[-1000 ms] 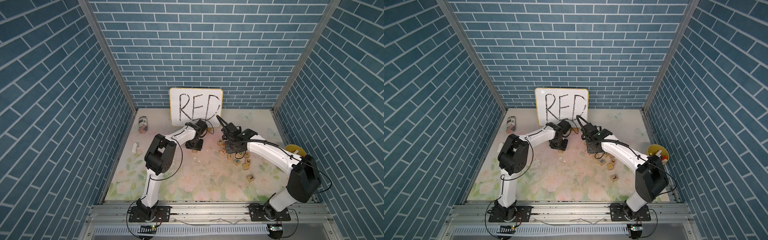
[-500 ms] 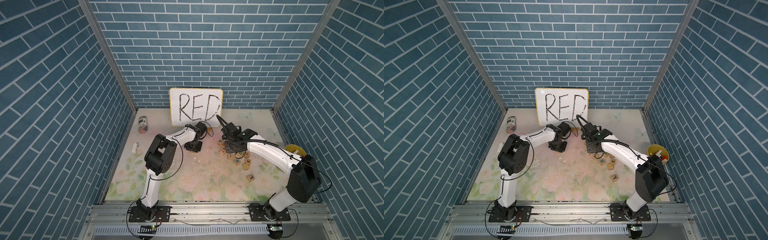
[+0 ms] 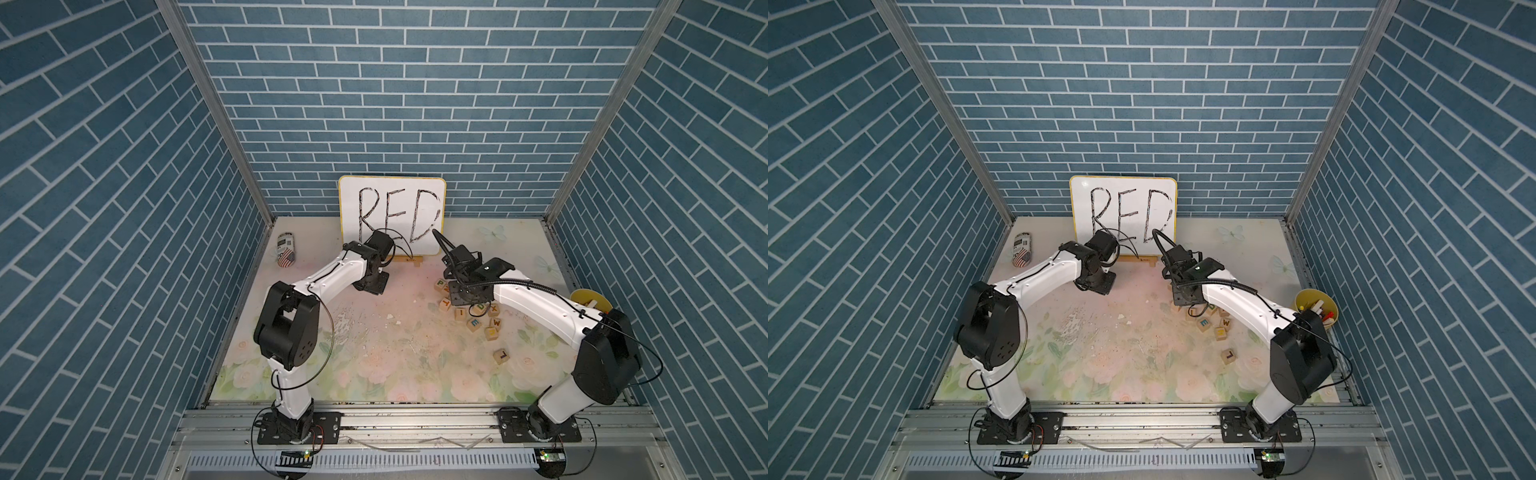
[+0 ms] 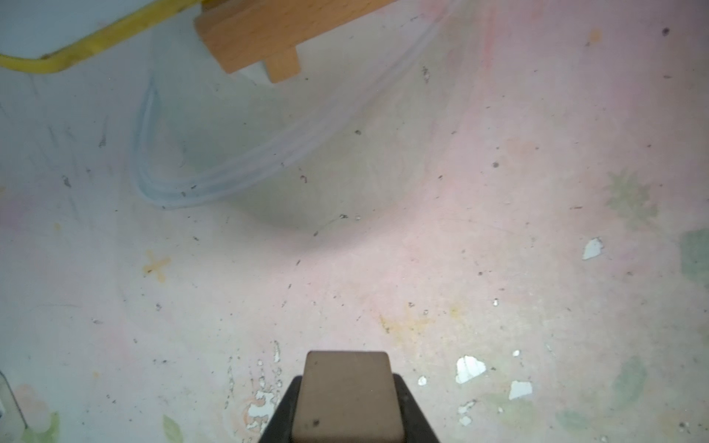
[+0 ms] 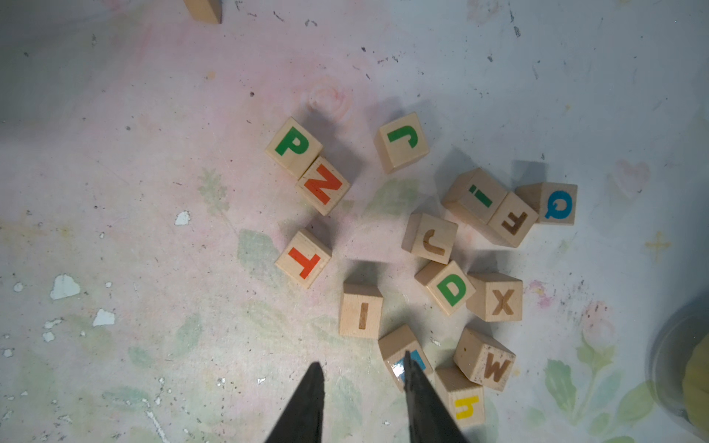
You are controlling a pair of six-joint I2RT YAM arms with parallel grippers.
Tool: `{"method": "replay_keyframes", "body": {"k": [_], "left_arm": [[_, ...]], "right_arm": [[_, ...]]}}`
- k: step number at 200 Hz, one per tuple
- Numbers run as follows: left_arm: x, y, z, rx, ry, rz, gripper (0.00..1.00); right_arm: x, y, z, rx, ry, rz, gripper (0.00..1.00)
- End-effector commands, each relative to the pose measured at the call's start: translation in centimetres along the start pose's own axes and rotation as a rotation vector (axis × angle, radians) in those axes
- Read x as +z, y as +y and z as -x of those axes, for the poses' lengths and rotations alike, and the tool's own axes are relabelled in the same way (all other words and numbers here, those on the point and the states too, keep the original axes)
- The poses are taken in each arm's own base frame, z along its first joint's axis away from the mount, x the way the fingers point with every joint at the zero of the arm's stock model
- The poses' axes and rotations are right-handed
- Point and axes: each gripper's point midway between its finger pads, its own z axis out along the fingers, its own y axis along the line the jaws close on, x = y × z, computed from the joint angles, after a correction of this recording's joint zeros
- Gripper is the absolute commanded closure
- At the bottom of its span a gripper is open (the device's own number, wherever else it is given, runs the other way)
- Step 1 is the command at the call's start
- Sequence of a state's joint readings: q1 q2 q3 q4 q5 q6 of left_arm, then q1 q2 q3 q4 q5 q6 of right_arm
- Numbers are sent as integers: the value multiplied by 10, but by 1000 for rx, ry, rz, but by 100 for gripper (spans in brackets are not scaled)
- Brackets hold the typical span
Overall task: Assemble the uppercase word "red" with letter blocks
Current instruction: Pick up the letter block from the center of the board, then place the letter block at the center of the board.
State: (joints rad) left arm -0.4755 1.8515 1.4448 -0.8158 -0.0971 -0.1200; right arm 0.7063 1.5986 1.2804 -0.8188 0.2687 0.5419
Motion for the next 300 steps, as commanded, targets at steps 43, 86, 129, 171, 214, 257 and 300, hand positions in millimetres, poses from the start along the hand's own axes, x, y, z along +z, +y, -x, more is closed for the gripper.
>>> {"method": "replay_keyframes", "body": {"k": [43,86,129,171,214,257,300], "left_arm": [[37,31,-31,50,102,43,69],[52,32,-38,69,131,25,68],[66,31,-46,85,167,22,62],[71,31,-47,83,187,13,49],[54,27,-39,85,161,-18,32],[-2,28,-16,112,23,-51,20],[-82,28,8,171,-187,-94,8]], "right_arm": [[4,9,12,-13,-12,28,62],[8,12,12,-22,2,32,62],[11,13,10,-21,11,35,62],[14,13,8,-21,19,30,60],[12,10,11,-15,5,17,57],[10,6,20,6,7,20,55],[21,6,28,36,54,75,56]]}}
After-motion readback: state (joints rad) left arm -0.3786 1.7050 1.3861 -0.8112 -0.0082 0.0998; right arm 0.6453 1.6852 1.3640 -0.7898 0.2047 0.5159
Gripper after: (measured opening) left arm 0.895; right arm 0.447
